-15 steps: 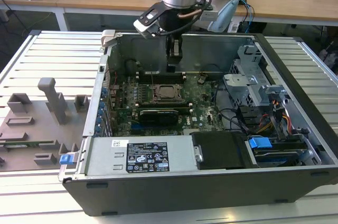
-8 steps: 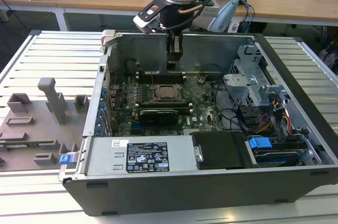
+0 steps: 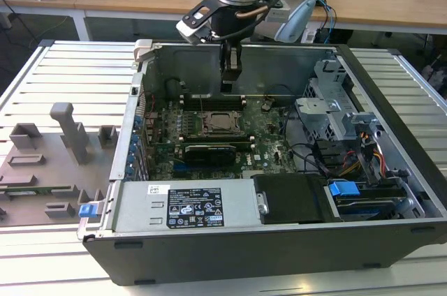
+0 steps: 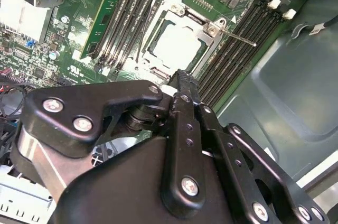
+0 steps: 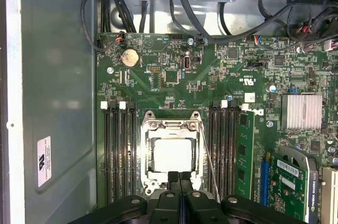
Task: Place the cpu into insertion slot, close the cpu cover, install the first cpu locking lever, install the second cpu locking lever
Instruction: 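Install the first cpu locking lever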
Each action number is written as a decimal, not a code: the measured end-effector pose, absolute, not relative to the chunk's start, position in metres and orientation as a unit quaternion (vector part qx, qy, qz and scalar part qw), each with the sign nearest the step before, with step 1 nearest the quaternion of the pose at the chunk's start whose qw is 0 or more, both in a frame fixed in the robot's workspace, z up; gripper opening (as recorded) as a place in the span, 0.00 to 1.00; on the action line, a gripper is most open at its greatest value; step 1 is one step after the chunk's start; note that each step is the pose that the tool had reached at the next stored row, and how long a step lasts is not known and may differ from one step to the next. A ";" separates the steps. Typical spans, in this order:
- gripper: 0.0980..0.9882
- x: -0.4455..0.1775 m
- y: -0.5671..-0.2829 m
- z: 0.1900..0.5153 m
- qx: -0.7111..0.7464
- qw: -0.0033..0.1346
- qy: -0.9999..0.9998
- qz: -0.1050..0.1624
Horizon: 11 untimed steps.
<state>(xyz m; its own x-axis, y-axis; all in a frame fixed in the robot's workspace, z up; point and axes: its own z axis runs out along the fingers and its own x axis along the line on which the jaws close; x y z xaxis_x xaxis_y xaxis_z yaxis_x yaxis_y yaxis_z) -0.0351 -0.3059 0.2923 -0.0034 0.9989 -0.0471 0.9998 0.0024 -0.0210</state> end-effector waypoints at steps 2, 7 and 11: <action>0.01 -0.035 -0.306 0.292 0.703 0.009 0.710 -0.024; 0.01 -0.035 -0.306 0.292 0.657 0.011 0.754 -0.023; 0.01 -0.035 -0.306 0.292 0.629 0.012 0.777 -0.023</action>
